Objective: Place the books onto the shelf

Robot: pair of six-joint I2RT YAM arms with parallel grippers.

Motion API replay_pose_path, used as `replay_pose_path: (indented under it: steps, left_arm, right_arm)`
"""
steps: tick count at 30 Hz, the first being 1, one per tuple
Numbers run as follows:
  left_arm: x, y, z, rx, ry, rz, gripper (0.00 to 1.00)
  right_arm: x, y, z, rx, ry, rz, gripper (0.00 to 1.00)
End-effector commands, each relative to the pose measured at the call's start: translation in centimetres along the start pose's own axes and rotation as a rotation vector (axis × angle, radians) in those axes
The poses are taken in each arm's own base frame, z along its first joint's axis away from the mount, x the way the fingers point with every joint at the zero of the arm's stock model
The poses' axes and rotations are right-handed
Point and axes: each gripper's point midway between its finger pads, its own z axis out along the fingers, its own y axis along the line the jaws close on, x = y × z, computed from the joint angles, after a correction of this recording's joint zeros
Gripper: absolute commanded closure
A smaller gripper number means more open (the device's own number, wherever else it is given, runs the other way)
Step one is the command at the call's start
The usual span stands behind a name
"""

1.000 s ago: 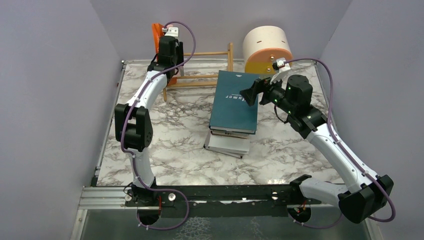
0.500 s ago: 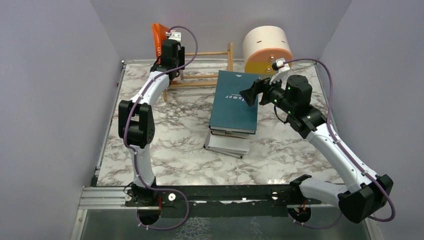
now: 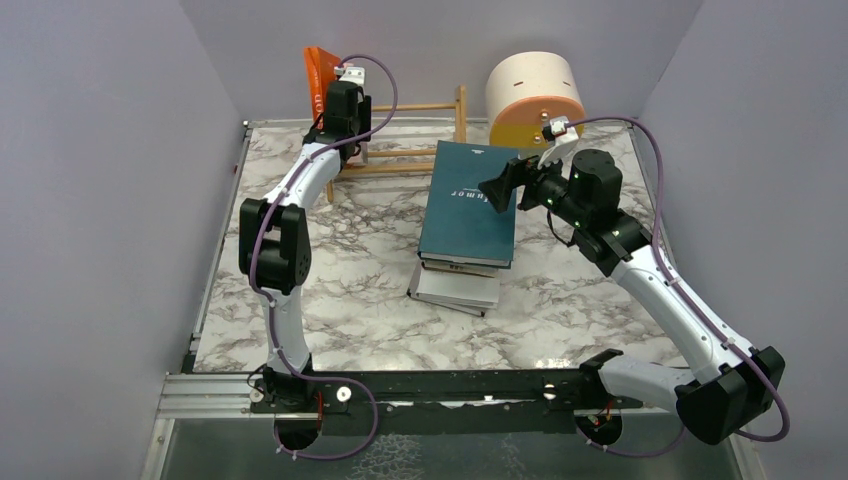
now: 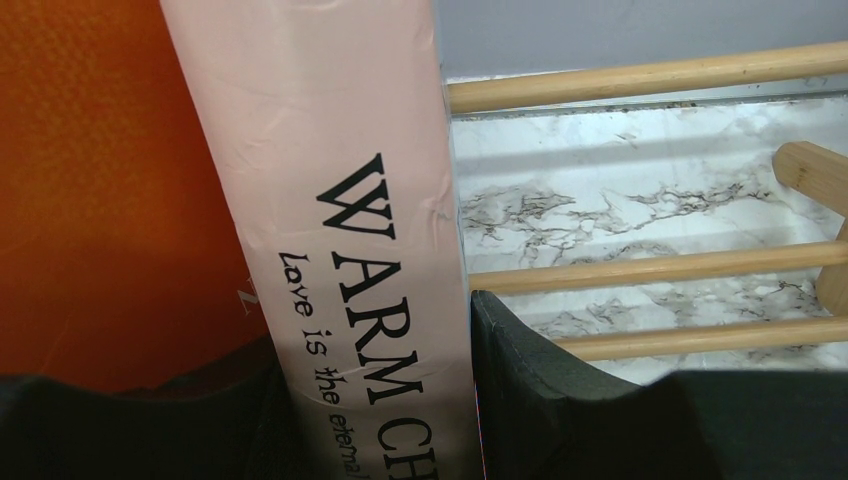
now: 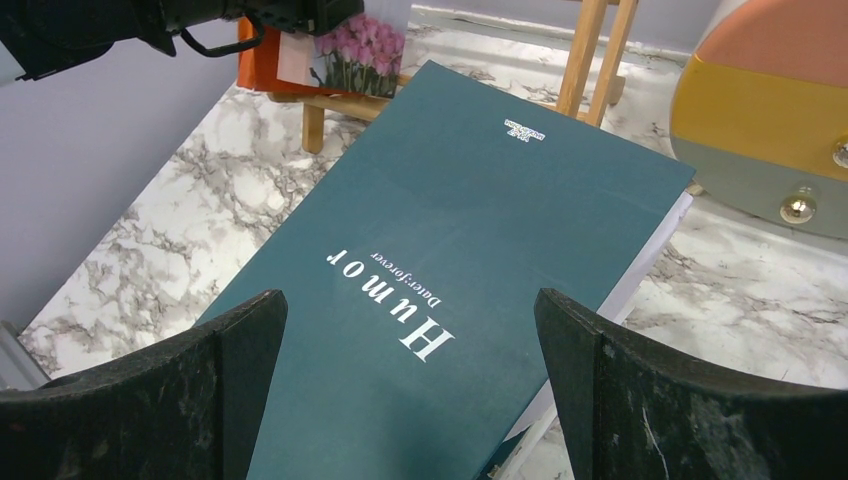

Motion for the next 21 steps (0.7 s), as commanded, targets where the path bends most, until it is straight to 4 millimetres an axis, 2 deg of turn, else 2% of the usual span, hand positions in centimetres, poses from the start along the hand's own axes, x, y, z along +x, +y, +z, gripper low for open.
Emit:
replay_pose_path:
  steps: [1,8,21]
  left_arm:
    - [-0.4,0.5,0.8,-0.036,-0.034,0.003,1.0]
    - [0.1,0.7,0.9,-0.046,-0.019,-0.004,1.0]
    - [-1.7,1.3,-0.6,-0.071,-0.047,-0.024,0.83]
  right_arm:
    - [-0.2,0.4,0.2,-0.024,-0.011,-0.016,0.07]
    - [-0.1,0.4,0.1,-0.022,-0.01,-0.015,0.07]
    - [-0.1,0.6,0.1,-0.034,-0.01,-0.012,0.07]
